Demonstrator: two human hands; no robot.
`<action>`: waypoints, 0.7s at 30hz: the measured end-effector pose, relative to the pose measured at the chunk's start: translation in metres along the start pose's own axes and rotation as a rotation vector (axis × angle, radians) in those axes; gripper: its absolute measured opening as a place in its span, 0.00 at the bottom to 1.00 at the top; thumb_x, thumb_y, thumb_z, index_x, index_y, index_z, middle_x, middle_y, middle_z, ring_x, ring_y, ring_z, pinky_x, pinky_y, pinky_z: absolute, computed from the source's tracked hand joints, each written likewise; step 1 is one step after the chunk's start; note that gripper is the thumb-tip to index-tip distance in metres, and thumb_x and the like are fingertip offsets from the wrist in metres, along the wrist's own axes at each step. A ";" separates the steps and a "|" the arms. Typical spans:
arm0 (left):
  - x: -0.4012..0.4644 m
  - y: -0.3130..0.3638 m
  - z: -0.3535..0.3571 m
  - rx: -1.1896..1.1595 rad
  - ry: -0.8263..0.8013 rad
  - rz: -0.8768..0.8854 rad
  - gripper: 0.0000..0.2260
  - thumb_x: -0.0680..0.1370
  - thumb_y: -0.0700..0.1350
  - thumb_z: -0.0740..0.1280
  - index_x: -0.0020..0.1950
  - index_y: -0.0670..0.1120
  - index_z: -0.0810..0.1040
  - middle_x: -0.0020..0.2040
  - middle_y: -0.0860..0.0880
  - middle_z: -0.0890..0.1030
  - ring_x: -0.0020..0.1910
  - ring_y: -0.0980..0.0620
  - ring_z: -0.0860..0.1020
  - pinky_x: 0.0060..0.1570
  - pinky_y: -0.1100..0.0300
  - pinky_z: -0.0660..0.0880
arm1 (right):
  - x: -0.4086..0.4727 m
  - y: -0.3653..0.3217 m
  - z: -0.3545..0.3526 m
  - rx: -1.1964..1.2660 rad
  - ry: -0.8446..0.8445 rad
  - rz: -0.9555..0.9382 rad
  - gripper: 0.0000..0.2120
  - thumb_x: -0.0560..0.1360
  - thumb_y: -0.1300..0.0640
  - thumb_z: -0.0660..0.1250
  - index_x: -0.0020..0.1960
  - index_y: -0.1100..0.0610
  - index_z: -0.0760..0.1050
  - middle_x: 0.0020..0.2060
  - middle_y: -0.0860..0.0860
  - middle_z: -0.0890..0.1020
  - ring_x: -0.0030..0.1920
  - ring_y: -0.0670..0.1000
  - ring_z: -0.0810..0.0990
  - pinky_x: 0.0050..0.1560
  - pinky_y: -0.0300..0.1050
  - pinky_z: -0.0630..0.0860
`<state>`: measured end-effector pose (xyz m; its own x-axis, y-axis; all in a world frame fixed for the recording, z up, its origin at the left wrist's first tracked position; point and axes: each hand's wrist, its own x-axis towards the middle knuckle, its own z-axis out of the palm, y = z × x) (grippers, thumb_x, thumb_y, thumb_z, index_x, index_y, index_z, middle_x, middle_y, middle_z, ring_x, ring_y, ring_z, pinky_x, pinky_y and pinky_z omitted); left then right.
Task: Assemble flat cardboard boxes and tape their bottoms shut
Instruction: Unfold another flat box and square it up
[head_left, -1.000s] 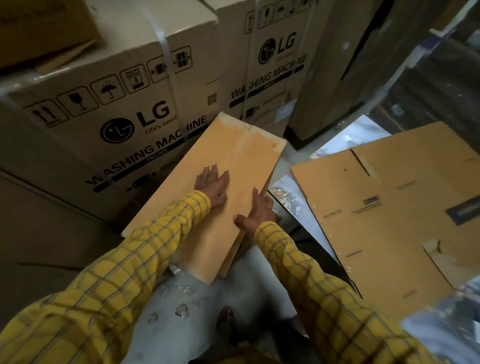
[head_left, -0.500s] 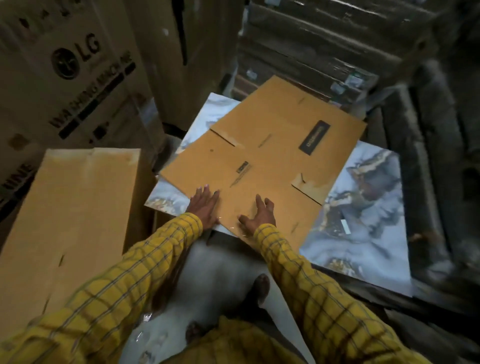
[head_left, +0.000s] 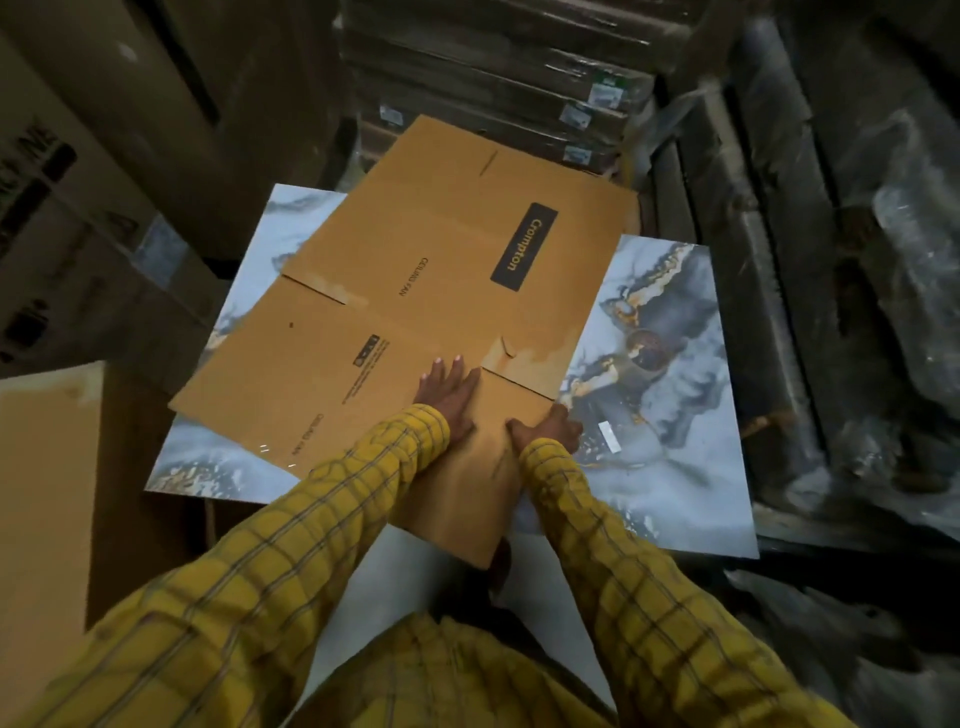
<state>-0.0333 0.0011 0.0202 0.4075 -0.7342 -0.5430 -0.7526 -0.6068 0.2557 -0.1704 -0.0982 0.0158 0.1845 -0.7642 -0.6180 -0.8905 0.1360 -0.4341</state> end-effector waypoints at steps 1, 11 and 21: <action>0.008 0.005 -0.003 -0.001 -0.008 0.004 0.41 0.79 0.56 0.66 0.82 0.49 0.43 0.82 0.43 0.40 0.79 0.35 0.42 0.76 0.39 0.47 | 0.007 -0.001 -0.003 0.071 0.015 0.032 0.39 0.72 0.47 0.75 0.76 0.57 0.63 0.72 0.63 0.64 0.70 0.68 0.68 0.69 0.56 0.69; 0.050 0.049 -0.031 -0.275 -0.203 -0.107 0.70 0.46 0.88 0.54 0.80 0.57 0.34 0.81 0.36 0.42 0.78 0.29 0.42 0.75 0.32 0.45 | 0.044 -0.005 -0.023 0.937 -0.285 0.308 0.17 0.83 0.49 0.58 0.41 0.56 0.75 0.27 0.51 0.80 0.29 0.52 0.73 0.32 0.42 0.69; 0.037 0.013 -0.056 -0.509 -0.236 0.079 0.53 0.69 0.61 0.75 0.82 0.50 0.46 0.81 0.45 0.56 0.78 0.46 0.60 0.73 0.57 0.60 | 0.028 -0.039 -0.023 1.104 -0.495 0.164 0.14 0.69 0.51 0.69 0.49 0.60 0.79 0.44 0.56 0.83 0.41 0.60 0.80 0.47 0.53 0.77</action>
<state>0.0012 -0.0507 0.0483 0.1891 -0.7307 -0.6560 -0.4080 -0.6661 0.6244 -0.1402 -0.1398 0.0305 0.4559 -0.3976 -0.7963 -0.1311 0.8549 -0.5019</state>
